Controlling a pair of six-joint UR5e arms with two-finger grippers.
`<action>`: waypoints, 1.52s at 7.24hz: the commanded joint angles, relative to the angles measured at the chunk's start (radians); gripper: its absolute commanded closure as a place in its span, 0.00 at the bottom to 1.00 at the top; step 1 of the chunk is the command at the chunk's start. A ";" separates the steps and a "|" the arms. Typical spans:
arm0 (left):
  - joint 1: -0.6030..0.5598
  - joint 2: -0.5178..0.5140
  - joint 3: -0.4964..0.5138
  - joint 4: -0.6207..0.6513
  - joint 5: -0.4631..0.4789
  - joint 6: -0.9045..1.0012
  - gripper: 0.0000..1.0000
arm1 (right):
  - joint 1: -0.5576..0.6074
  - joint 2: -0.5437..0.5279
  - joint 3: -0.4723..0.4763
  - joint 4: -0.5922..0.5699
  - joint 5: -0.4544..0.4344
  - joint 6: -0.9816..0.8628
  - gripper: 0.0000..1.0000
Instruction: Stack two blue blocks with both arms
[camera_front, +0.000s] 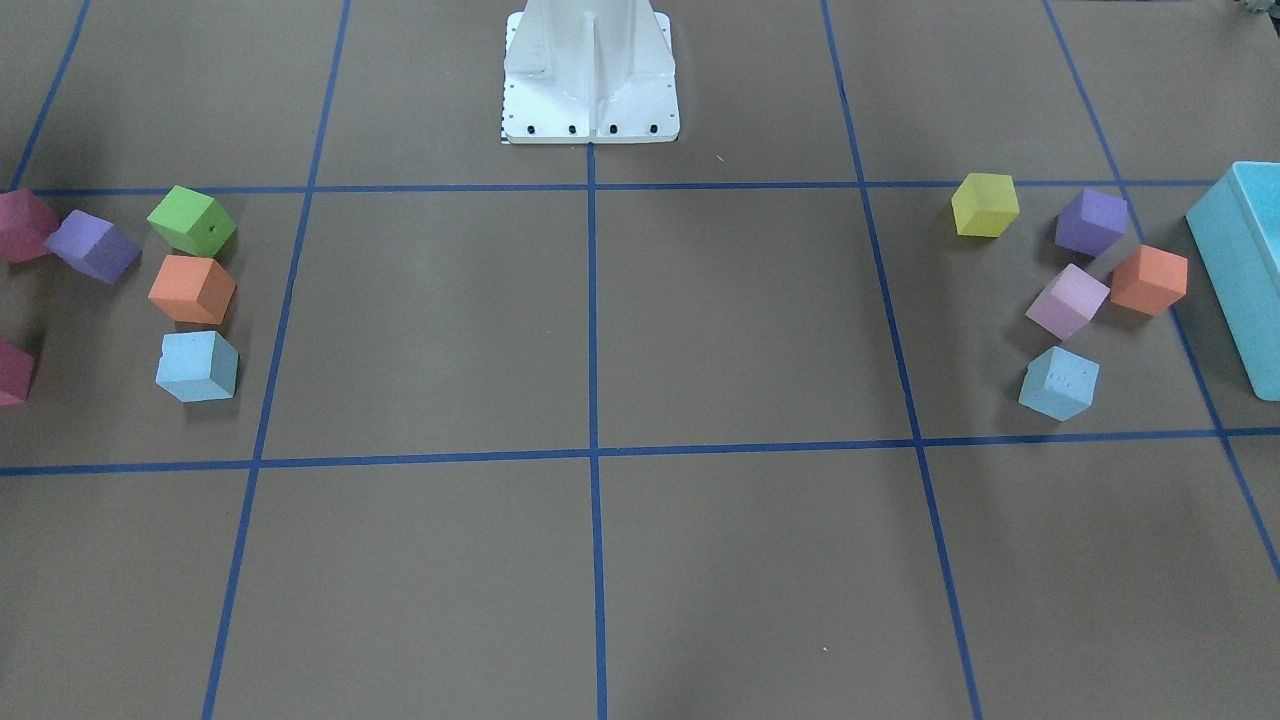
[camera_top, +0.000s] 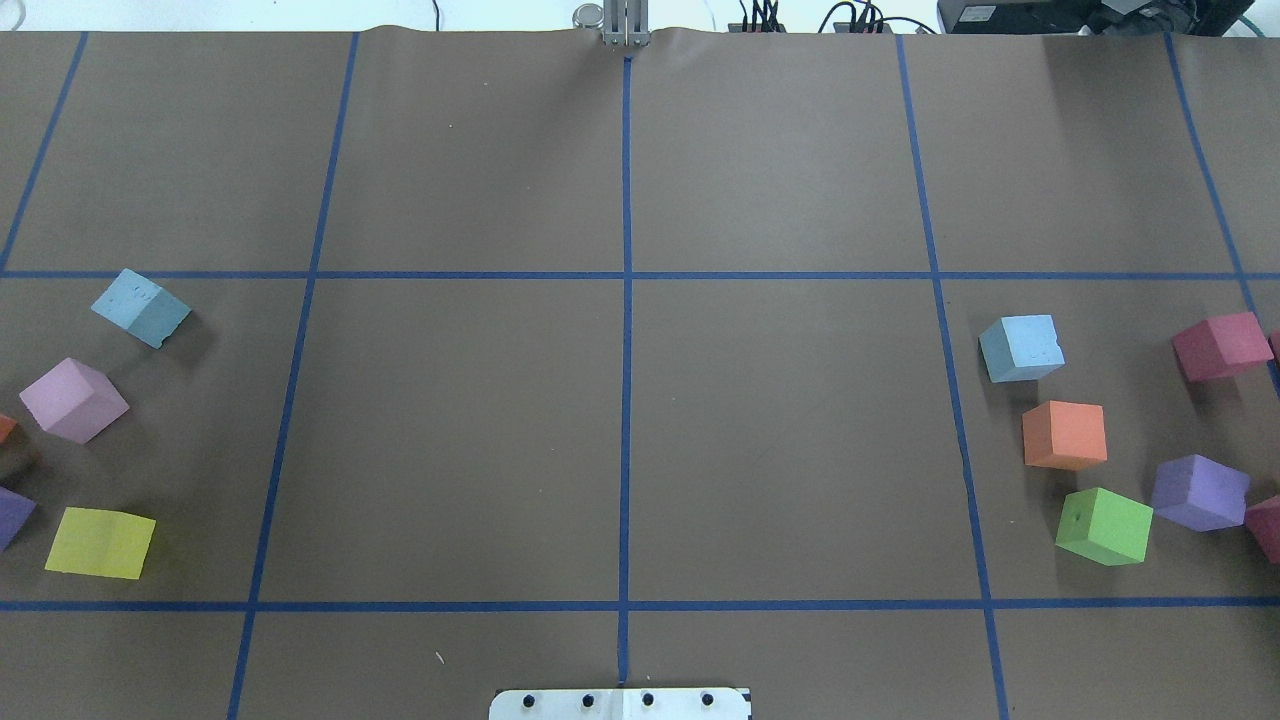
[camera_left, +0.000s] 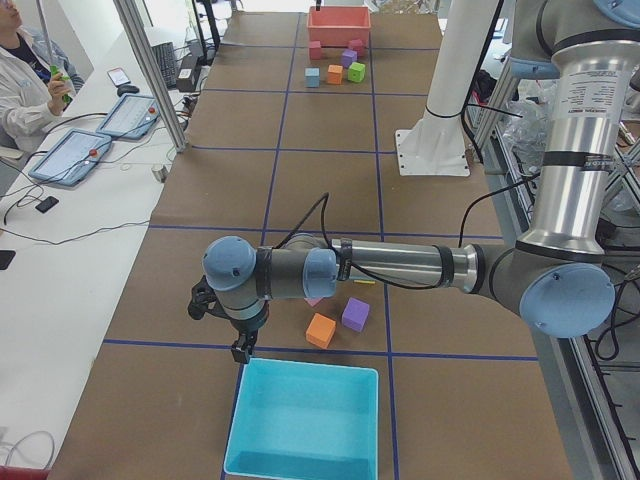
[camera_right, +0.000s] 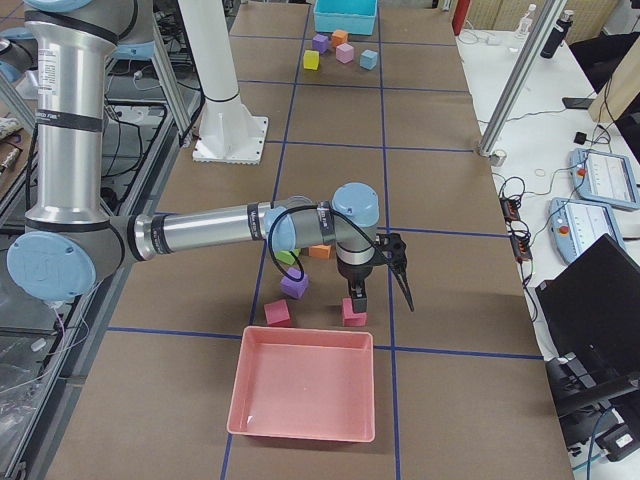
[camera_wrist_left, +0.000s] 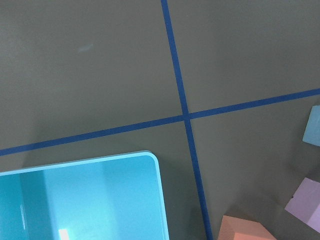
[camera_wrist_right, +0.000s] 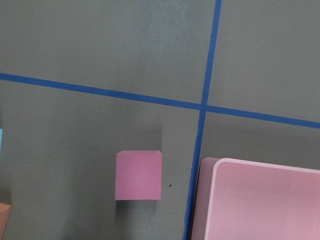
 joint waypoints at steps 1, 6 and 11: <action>0.000 0.000 -0.002 0.000 0.000 -0.002 0.01 | 0.000 -0.006 0.005 0.003 -0.007 -0.011 0.00; 0.191 -0.093 -0.120 -0.006 0.000 -0.184 0.01 | -0.079 0.017 -0.031 0.003 0.002 -0.003 0.00; 0.360 -0.218 -0.117 -0.006 0.073 -0.329 0.01 | -0.300 0.213 -0.083 -0.080 0.005 0.248 0.00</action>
